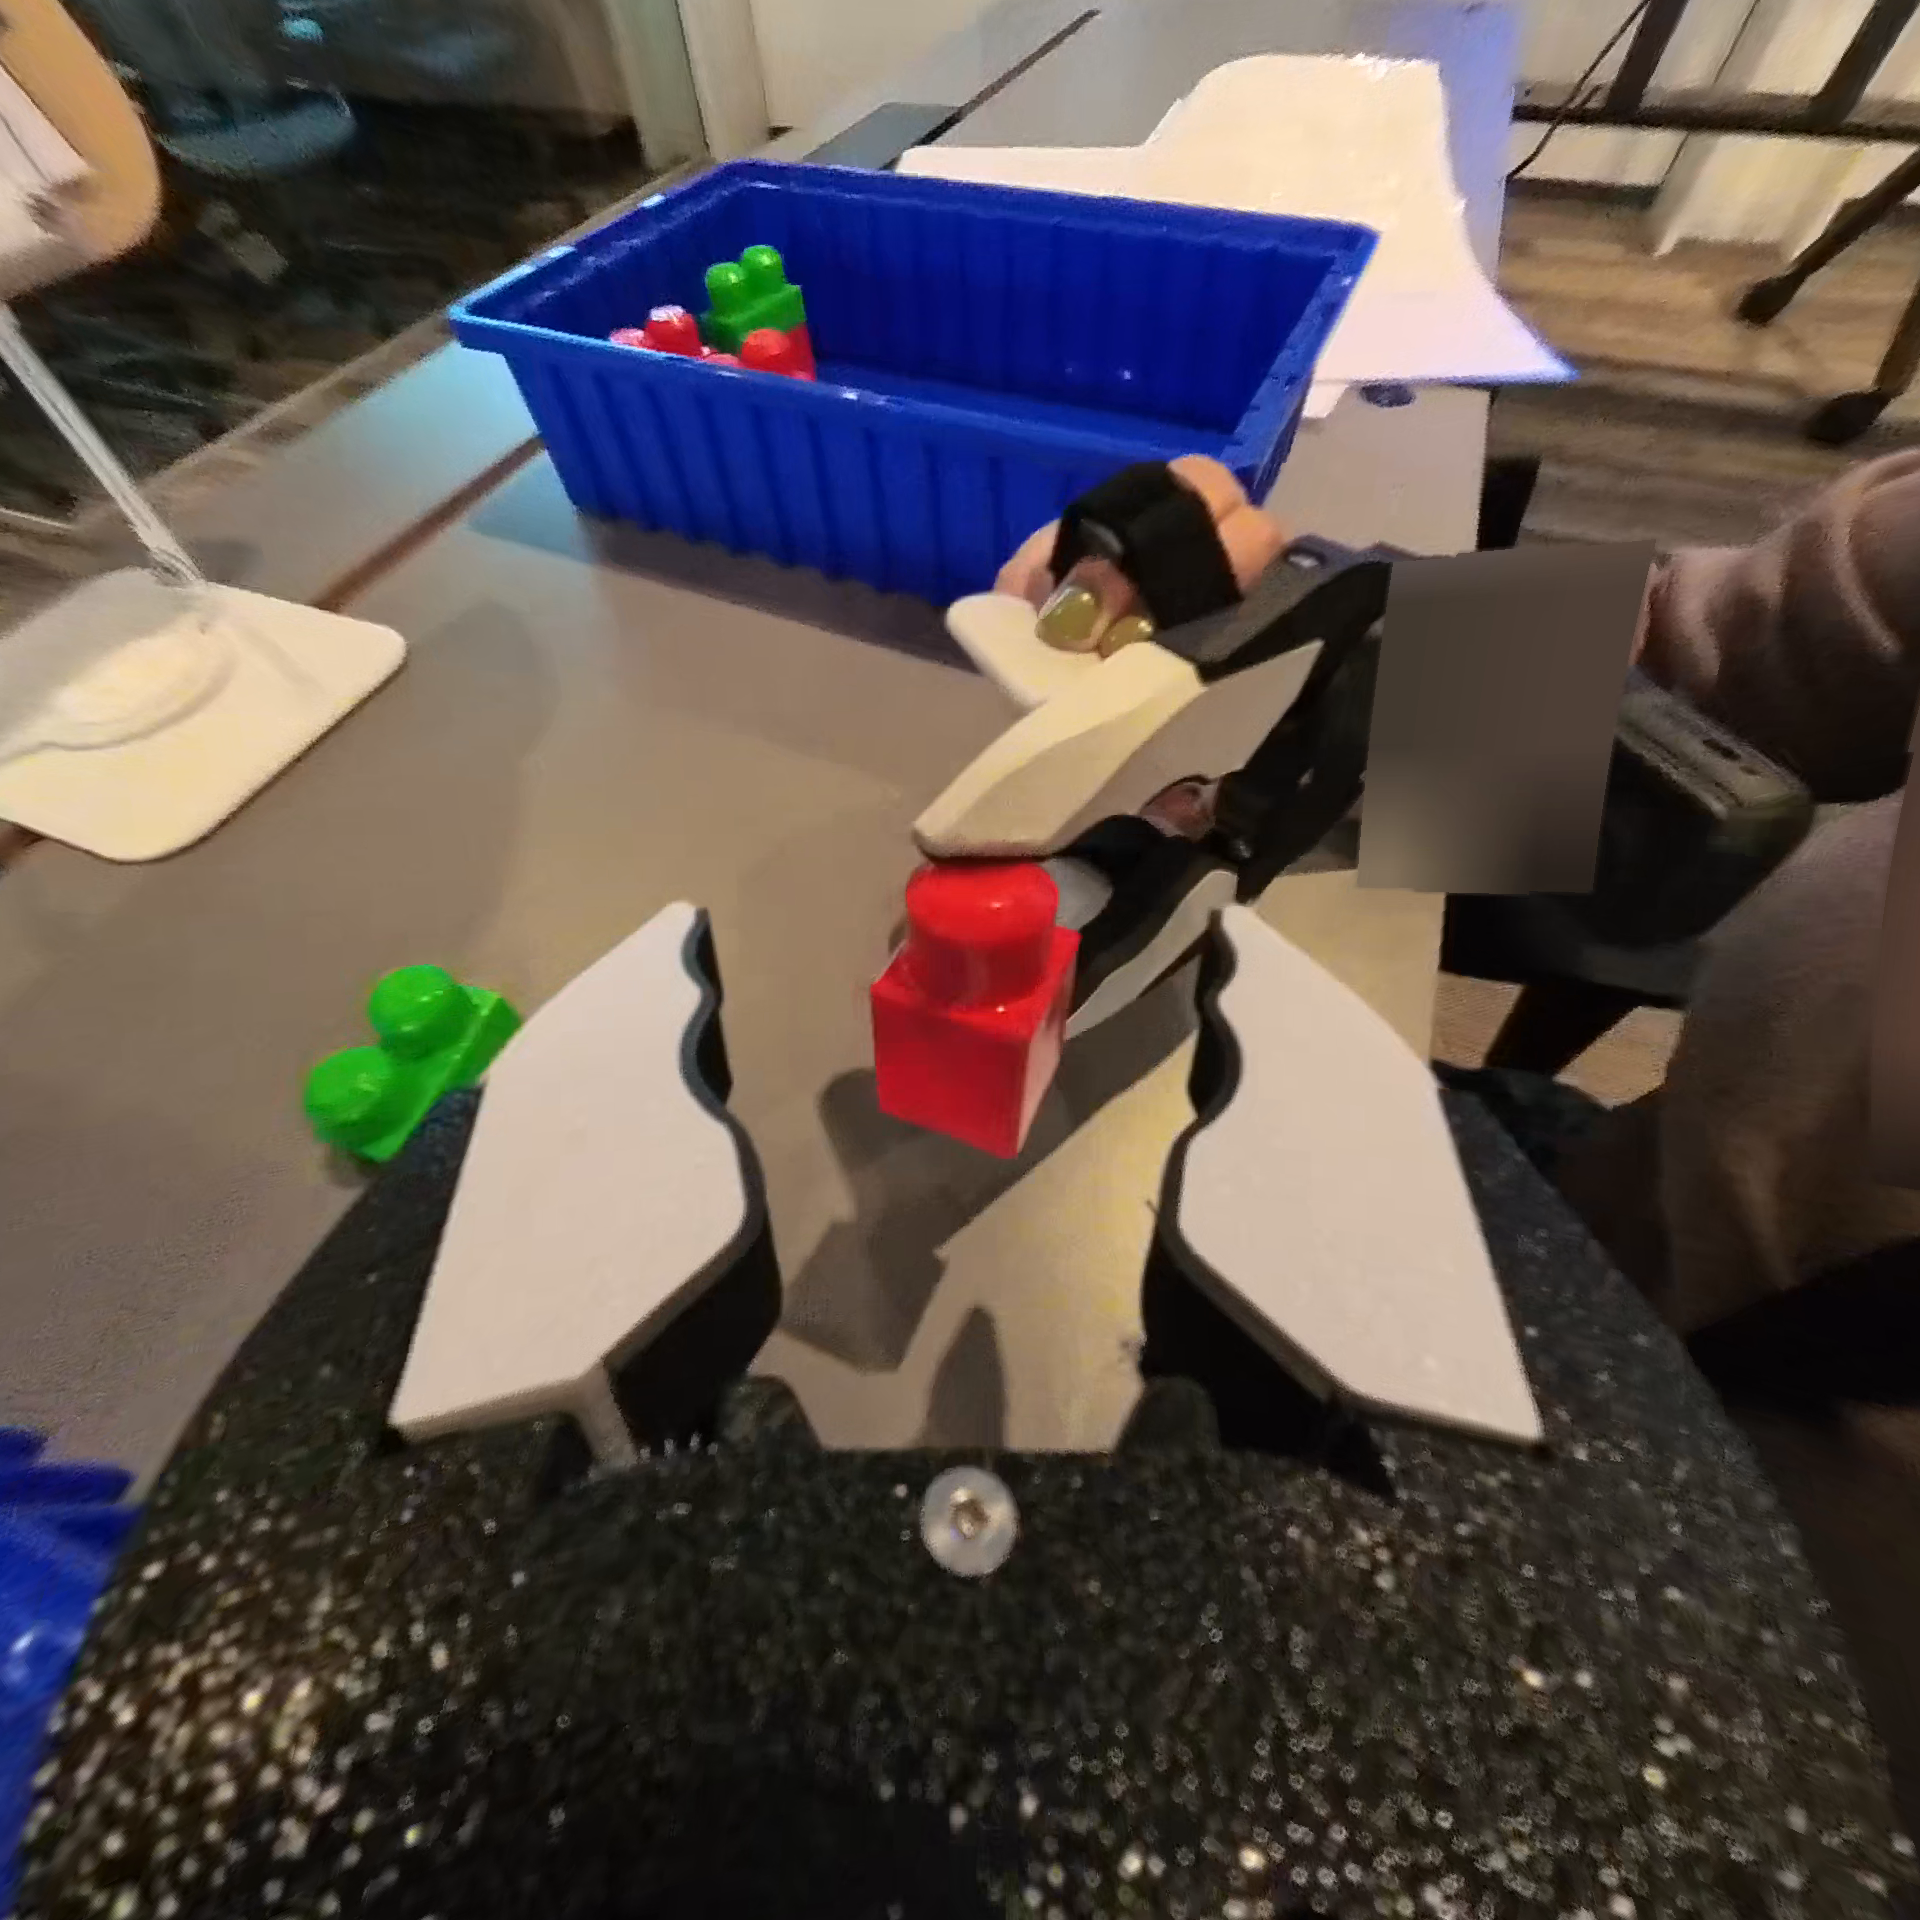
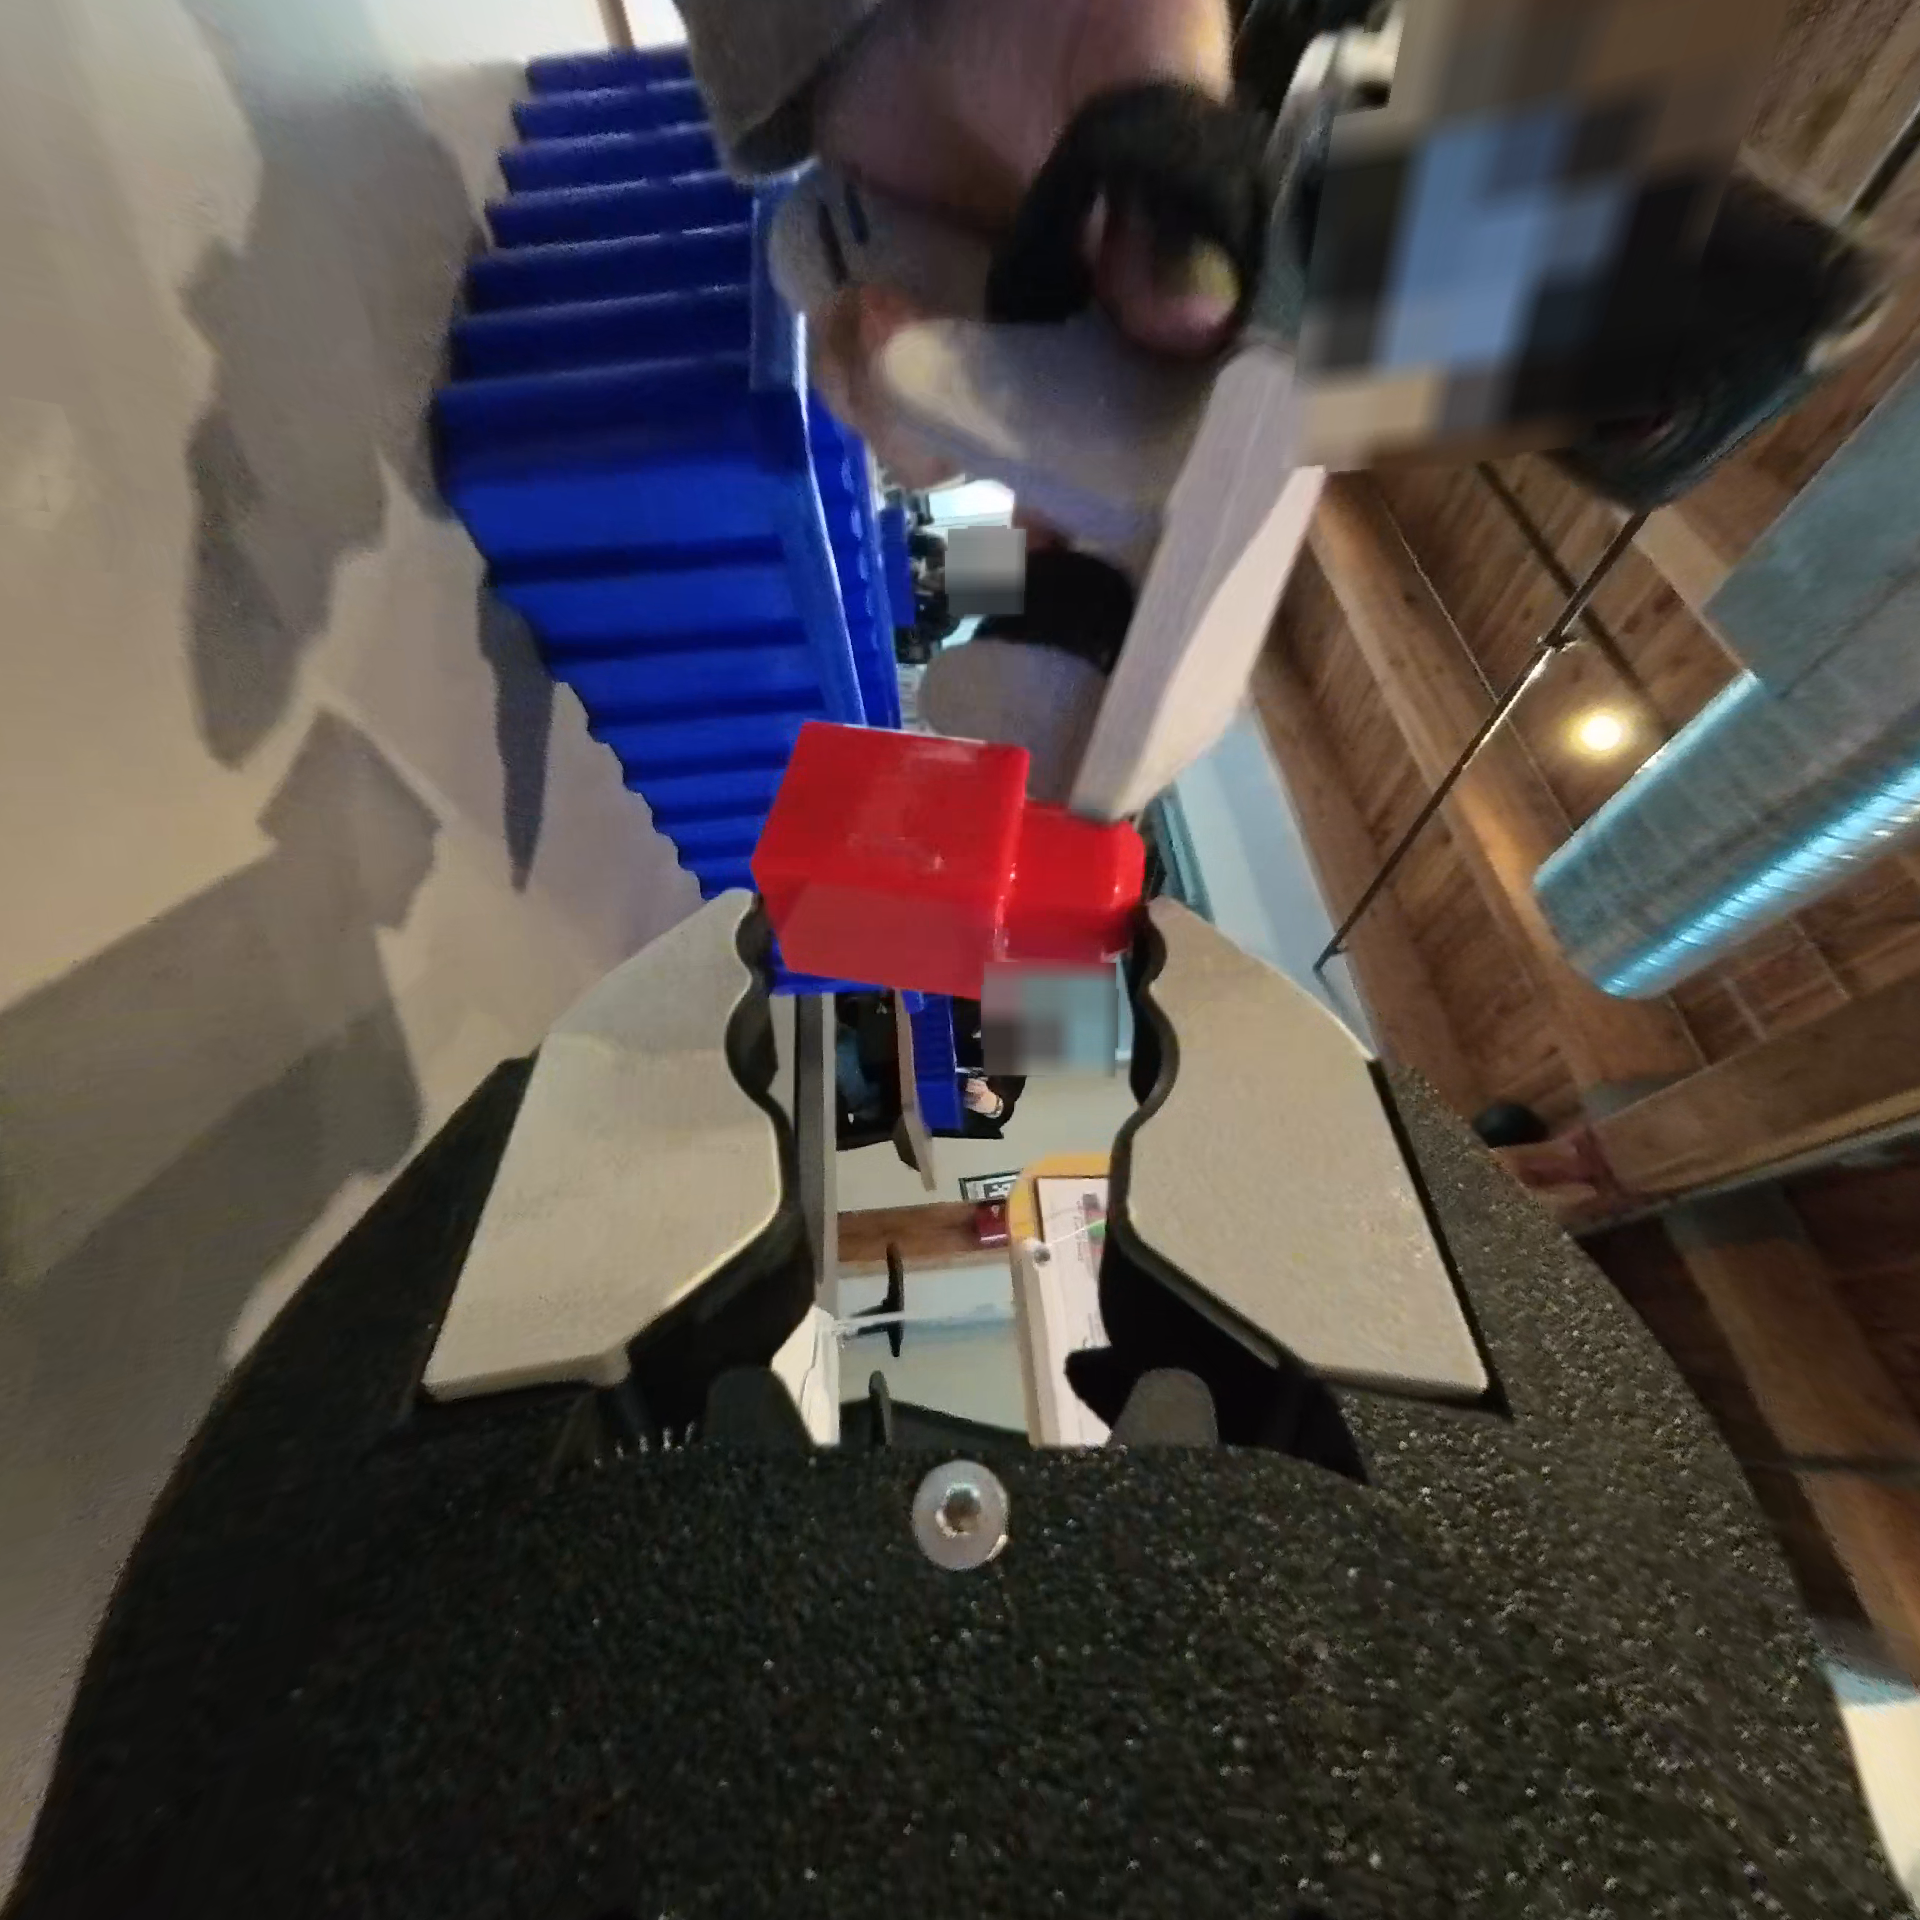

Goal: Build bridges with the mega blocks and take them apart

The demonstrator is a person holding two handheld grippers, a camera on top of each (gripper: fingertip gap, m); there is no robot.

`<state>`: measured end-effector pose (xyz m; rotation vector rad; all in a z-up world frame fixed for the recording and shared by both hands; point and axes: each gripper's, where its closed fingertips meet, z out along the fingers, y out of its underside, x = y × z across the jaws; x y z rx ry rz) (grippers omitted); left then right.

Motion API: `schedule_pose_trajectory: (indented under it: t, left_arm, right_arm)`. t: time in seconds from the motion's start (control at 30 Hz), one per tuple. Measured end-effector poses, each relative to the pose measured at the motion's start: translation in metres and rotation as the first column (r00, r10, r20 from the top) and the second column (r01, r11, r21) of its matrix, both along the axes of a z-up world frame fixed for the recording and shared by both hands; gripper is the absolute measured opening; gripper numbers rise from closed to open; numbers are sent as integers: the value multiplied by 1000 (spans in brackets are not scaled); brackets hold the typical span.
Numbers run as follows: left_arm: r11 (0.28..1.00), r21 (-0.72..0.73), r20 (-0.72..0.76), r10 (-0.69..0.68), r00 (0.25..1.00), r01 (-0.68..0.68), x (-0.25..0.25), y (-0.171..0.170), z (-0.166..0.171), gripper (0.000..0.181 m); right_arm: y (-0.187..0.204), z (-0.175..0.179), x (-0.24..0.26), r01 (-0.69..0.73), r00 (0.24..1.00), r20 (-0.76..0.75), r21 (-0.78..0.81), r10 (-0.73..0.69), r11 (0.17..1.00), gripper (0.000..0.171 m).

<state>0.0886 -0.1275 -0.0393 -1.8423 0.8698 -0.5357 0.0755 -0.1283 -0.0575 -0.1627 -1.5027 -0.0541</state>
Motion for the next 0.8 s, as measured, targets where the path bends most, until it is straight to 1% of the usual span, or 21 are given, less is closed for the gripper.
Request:
schedule_pose_trajectory:
  t: [0.1,0.17,0.2,0.23,0.27,0.3,0.33,0.37,0.43,0.5,0.53,0.57,0.6,0.63,0.67,0.7,0.73,0.77,0.8]
  left_arm:
    - [999,-38,-30,7,1000,-8,3,6,-11,81]
    - [999,-49,-40,-17,999,15,8,5,-16,80]
    - [998,-51,-40,-34,999,32,12,4,-17,76]
    - [997,-47,-40,-62,997,60,16,3,-17,65]
    - [996,-36,-46,-86,995,85,20,1,-17,47]
    - [996,-18,-62,-88,994,87,20,3,-18,40]
    - [997,-4,-83,-84,993,83,18,7,-20,39]
    - [998,3,-101,-70,992,71,15,11,-23,39]
    - [1000,4,-113,9,994,-9,7,25,-30,39]
    - [995,-13,-101,98,990,-99,-2,38,-37,39]
    - [990,-22,-110,133,985,-136,-4,43,-41,39]
    - [984,-13,-135,176,975,-179,-6,49,-44,40]
    - [975,10,-156,219,963,-221,-7,55,-46,39]
    - [967,23,-172,255,952,-255,-8,60,-49,39]
    - [961,26,-183,274,944,-274,-7,62,-53,40]
    - [962,31,-184,273,944,-272,-3,64,-56,40]
    - [966,46,-180,260,949,-256,1,65,-58,39]
    - [968,70,-178,250,952,-241,3,66,-59,39]
    - [964,104,-183,261,948,-245,2,68,-59,38]
  right_arm:
    - [-4,8,6,-20,999,-29,-17,20,1000,66]
    - [-4,12,9,-23,999,-41,-19,22,1000,65]
    - [-3,13,11,-22,999,-41,-21,21,1000,65]
    - [0,13,12,-11,999,-39,-25,10,1000,65]
    - [3,12,12,8,999,-39,-26,-9,1000,66]
    - [6,11,13,12,999,-35,-19,-13,1000,65]
    - [8,8,13,11,1000,-17,-16,-11,1000,65]
    - [15,6,13,32,999,3,-18,-32,999,65]
    - [40,9,18,132,991,-17,-27,-132,991,78]
    - [64,13,26,181,982,-36,-97,-185,979,88]
    - [75,16,30,186,979,-58,-149,-197,971,90]
    - [86,20,35,194,972,-93,-201,-215,960,86]
    - [97,26,39,205,958,-145,-261,-248,943,77]
    - [106,27,42,202,947,-170,-340,-272,918,66]
    - [109,21,40,165,957,-144,-450,-254,878,54]
    - [102,9,34,87,984,-75,-587,-161,805,40]
    - [88,-2,27,0,1000,-19,-729,-20,685,40]
    - [75,-4,24,-65,994,-7,-839,108,541,49]
    - [63,-4,23,-108,975,-19,-910,221,401,48]
